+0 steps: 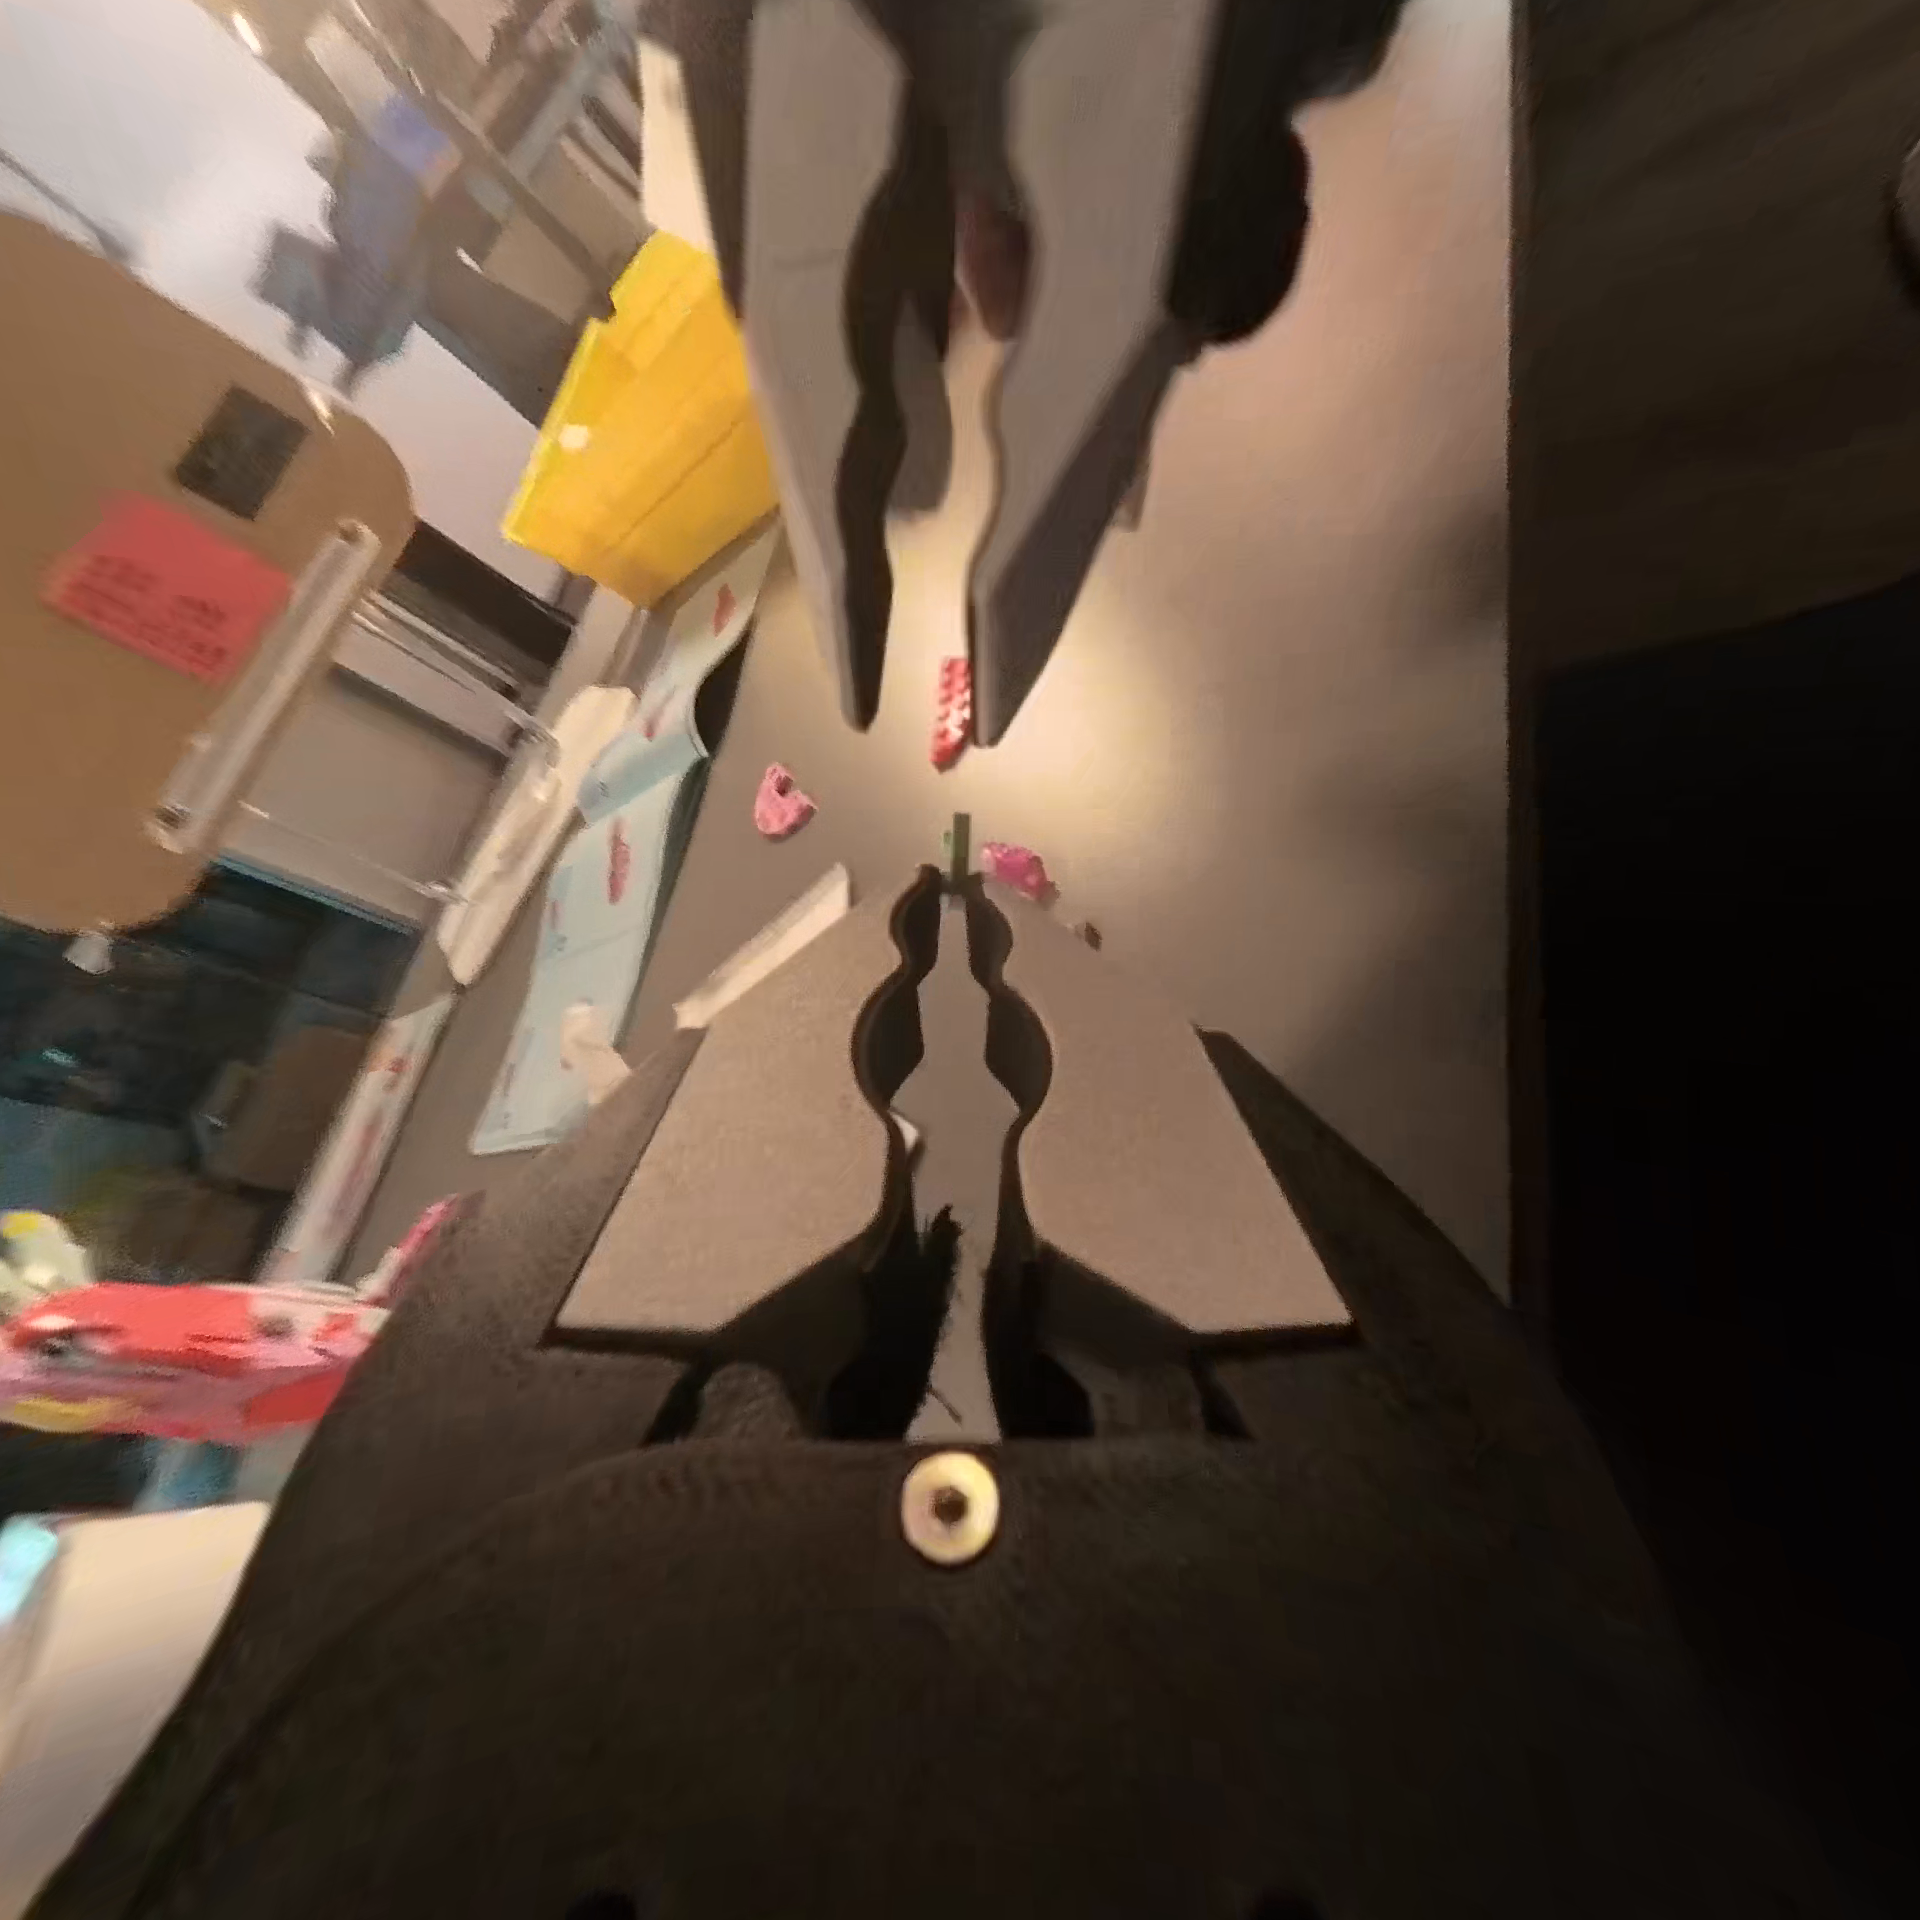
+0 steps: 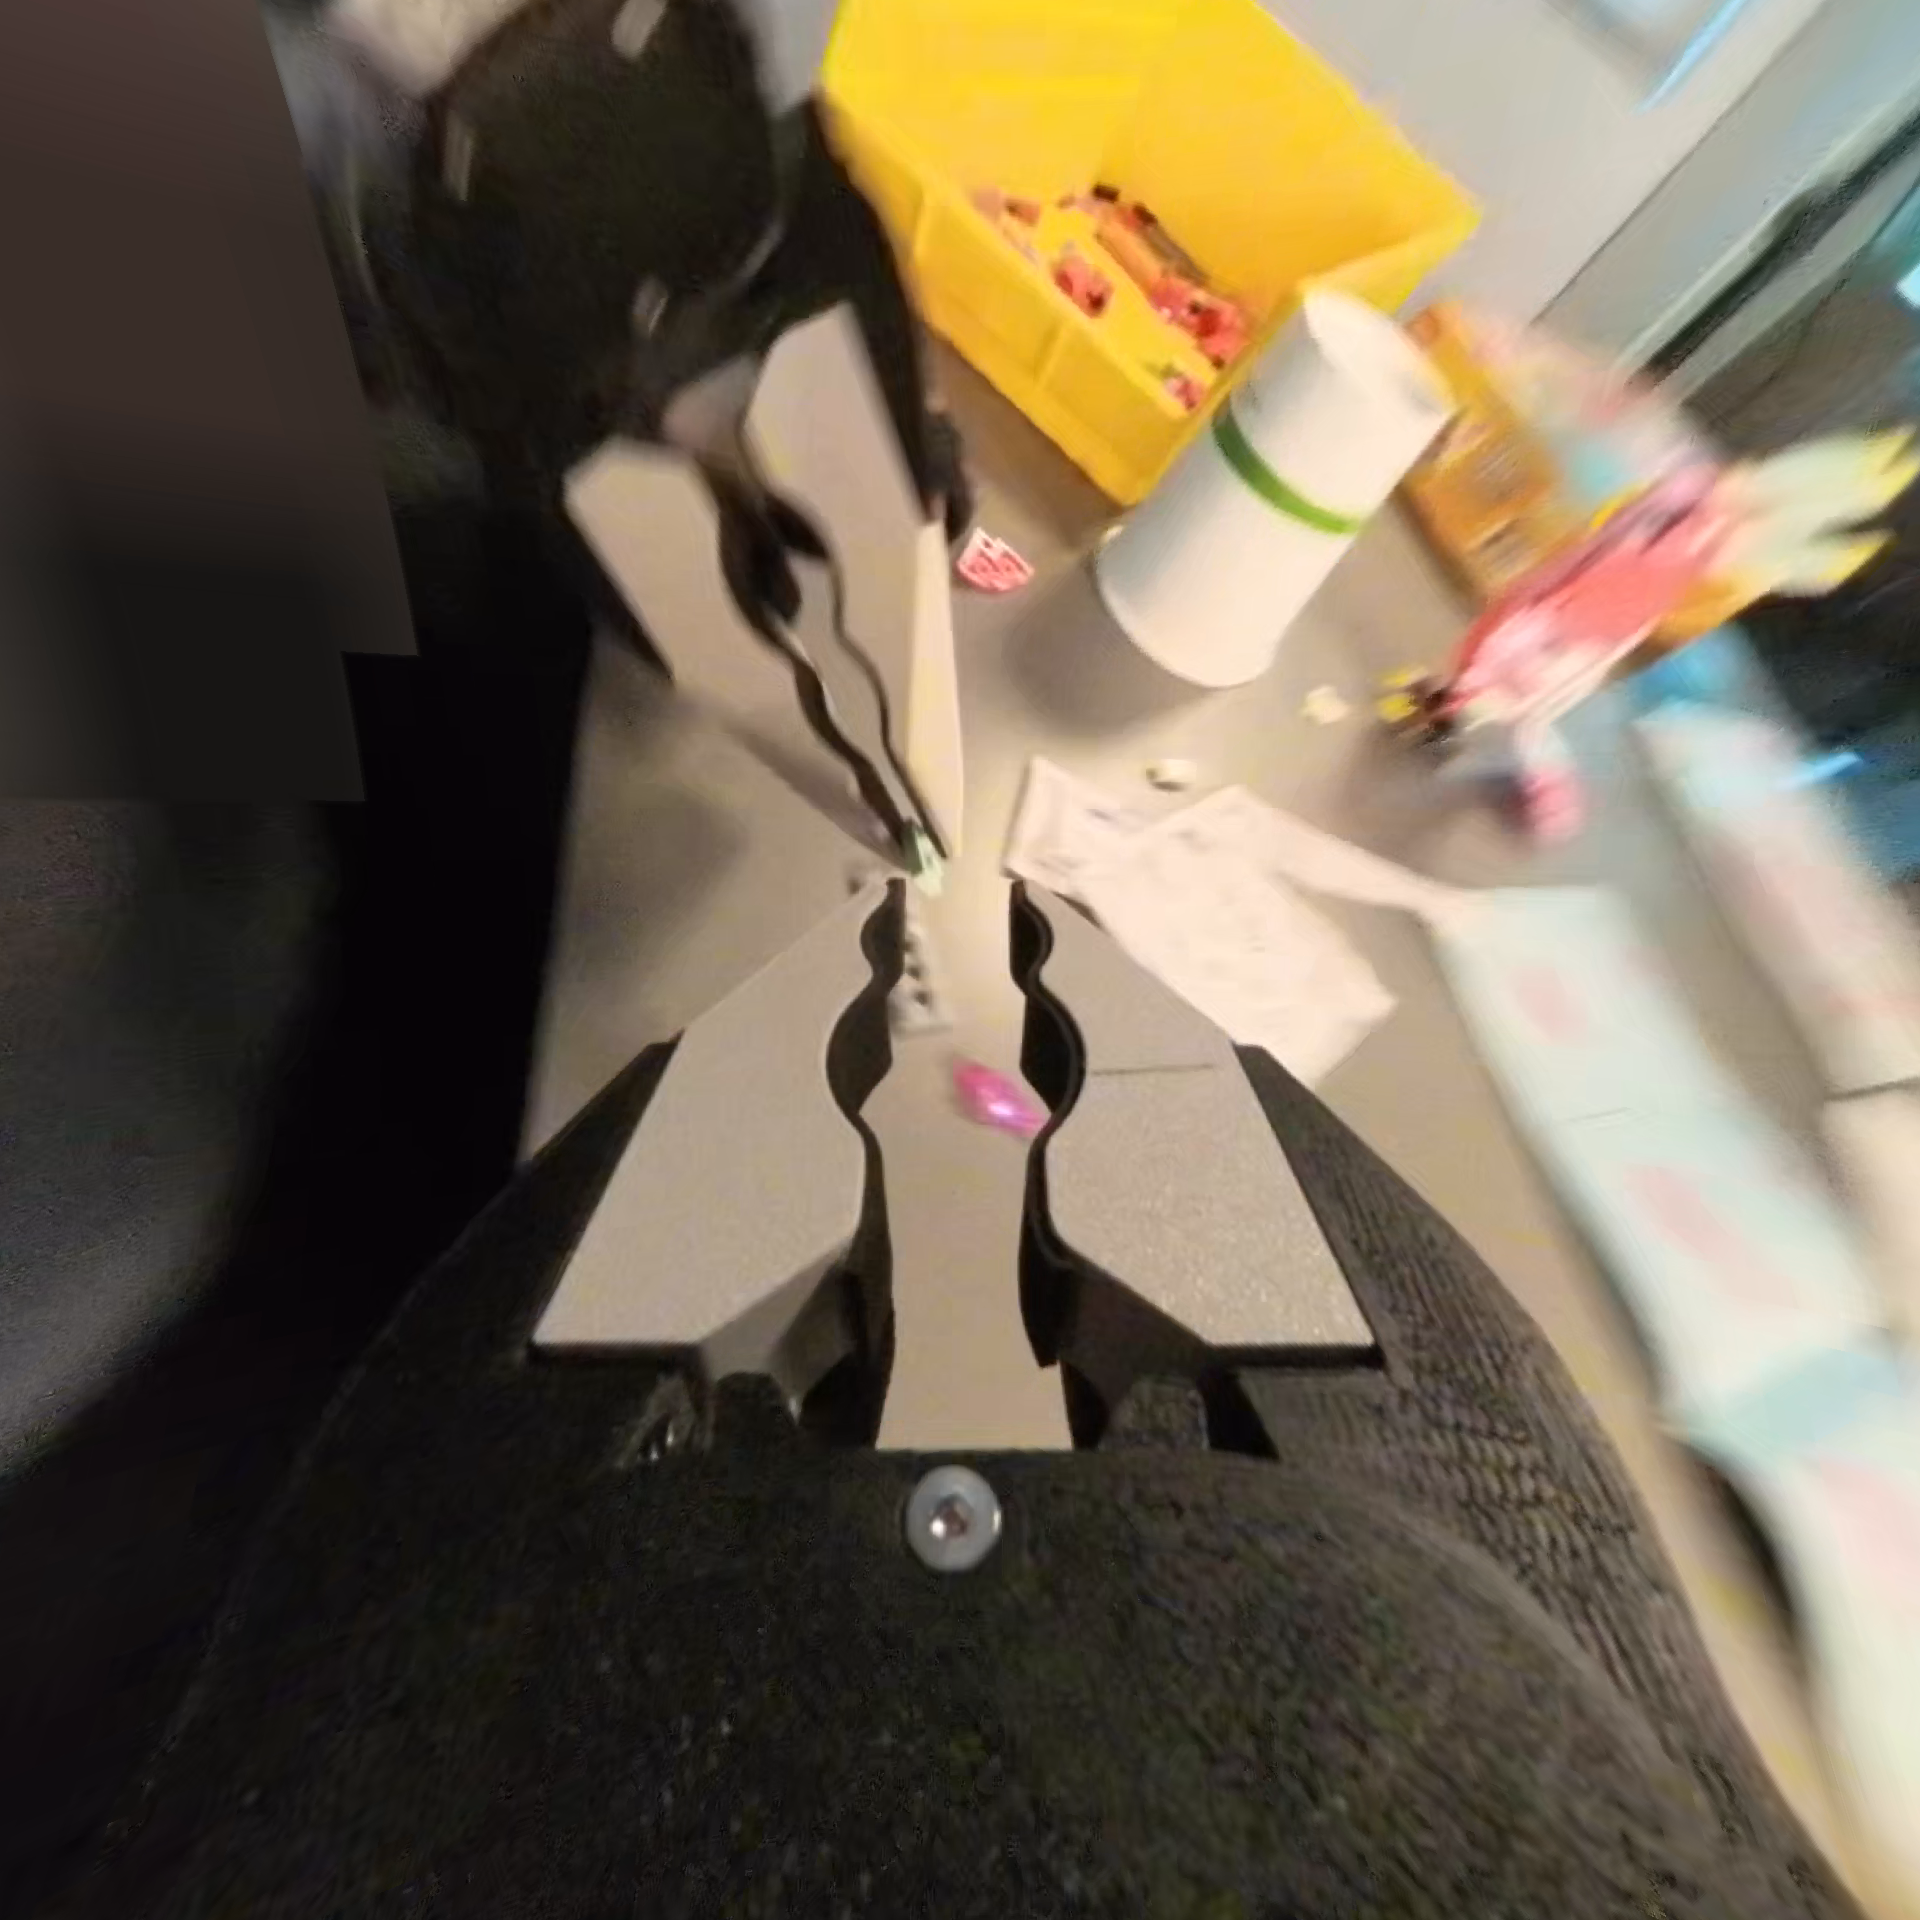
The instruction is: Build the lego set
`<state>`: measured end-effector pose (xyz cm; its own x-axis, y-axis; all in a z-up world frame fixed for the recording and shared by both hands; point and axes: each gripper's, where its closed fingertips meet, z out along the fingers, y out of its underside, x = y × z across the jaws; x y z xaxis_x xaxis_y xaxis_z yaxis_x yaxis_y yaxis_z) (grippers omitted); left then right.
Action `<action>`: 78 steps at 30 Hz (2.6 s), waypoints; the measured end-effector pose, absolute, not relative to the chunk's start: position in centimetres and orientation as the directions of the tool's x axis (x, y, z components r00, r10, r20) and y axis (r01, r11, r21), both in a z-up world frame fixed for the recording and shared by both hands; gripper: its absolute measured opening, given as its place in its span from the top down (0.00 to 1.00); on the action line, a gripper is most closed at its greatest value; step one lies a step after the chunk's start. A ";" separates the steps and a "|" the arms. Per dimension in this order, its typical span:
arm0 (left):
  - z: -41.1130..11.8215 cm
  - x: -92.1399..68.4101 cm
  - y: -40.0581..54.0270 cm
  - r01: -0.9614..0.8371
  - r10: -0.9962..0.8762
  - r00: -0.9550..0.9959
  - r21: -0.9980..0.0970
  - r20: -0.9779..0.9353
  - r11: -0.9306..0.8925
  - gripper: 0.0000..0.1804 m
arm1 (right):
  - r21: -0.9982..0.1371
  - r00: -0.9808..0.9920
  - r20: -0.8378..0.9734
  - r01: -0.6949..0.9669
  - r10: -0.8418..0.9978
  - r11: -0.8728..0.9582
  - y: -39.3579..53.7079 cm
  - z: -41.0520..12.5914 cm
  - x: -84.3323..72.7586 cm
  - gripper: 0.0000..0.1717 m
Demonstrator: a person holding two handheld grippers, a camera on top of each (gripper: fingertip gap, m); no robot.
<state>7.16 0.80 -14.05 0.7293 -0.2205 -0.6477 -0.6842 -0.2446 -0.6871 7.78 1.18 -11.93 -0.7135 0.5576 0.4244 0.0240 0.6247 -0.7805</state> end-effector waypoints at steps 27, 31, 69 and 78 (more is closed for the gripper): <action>-19.0 4.8 -1.5 -0.418 -0.354 0.900 -0.732 -0.253 -0.539 0.84 | -0.721 -0.861 0.174 0.220 0.478 0.657 -0.7 -17.9 6.0 0.96; -19.2 4.5 -1.0 -0.479 -0.383 0.871 -0.702 -0.307 -0.527 0.91 | -0.710 -0.872 0.181 0.205 0.455 0.674 -0.4 -18.1 5.7 0.97; -19.4 5.0 -0.6 -0.310 -0.391 0.917 -0.753 -0.076 -0.580 0.92 | -0.705 -0.813 0.147 0.314 0.564 0.636 -0.1 -19.1 4.8 0.88; -18.2 3.5 -0.1 -0.176 -0.269 0.963 -0.797 -0.017 -0.578 1.00 | -0.598 -0.722 0.545 0.022 0.426 0.801 -0.4 -16.7 4.8 0.76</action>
<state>3.52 -0.10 -18.23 0.9629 -0.2695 -0.0169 -0.1758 -0.5782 -0.7967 4.75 -0.35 -16.75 -0.7222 0.4261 0.5448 0.0216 0.8012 -0.5980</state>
